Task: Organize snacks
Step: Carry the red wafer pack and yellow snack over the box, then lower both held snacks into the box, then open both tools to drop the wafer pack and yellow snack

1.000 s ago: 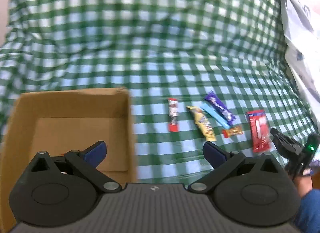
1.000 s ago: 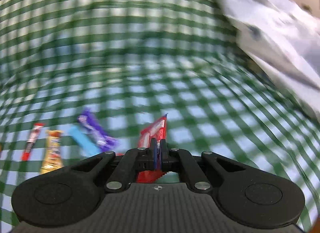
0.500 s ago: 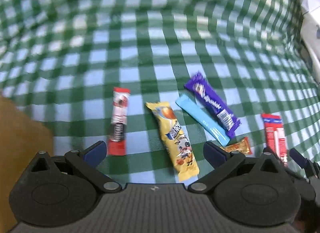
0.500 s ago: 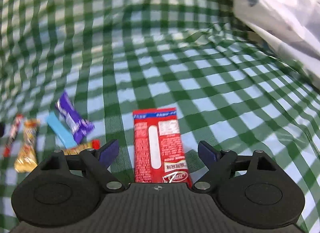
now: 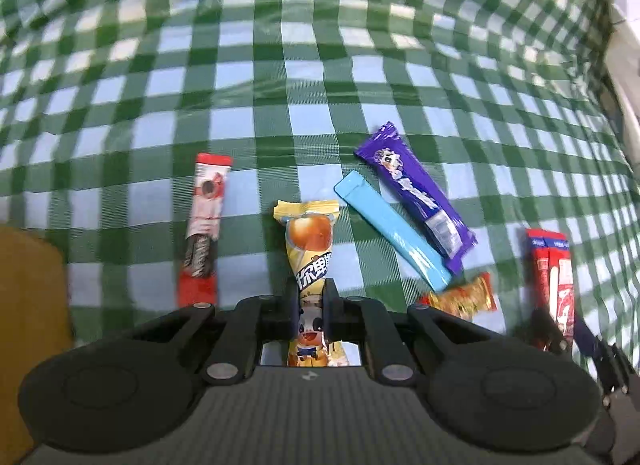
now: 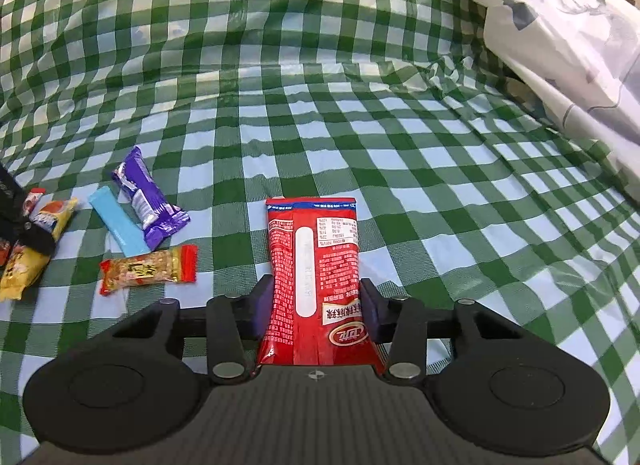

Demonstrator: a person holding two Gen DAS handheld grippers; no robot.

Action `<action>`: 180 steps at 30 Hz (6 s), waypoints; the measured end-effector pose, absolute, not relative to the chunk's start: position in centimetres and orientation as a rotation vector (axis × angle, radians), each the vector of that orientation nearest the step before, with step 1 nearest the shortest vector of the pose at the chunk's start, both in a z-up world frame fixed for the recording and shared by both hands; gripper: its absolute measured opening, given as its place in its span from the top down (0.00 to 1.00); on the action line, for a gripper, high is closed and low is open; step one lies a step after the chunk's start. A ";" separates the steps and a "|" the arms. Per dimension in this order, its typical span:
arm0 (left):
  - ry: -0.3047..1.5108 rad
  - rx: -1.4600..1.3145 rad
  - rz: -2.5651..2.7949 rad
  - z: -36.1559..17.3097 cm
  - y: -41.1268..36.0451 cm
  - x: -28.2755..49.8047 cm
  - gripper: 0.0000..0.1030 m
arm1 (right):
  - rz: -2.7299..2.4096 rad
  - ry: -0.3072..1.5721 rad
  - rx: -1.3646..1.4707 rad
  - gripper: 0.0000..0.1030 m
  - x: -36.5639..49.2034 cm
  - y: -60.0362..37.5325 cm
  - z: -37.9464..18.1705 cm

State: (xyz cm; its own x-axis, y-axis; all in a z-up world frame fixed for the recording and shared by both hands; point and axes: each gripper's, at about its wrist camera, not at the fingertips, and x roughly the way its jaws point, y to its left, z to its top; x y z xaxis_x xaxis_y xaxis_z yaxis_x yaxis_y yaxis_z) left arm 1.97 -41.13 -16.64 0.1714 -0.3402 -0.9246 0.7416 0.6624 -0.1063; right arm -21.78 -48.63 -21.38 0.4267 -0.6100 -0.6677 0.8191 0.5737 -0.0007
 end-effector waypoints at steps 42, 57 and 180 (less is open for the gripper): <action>0.881 0.089 -0.671 3.0 11.3 -8.9 0.89 | -0.253 0.572 0.310 0.57 -22.4 -2.8 -0.3; 0.832 0.067 -0.681 3.8 12.9 -10.7 0.89 | -0.261 0.526 0.269 0.57 -24.1 -1.0 0.7; 0.925 0.161 -0.542 -1.6 6.2 0.2 0.00 | -0.303 0.744 0.387 0.13 -12.6 -8.0 -4.2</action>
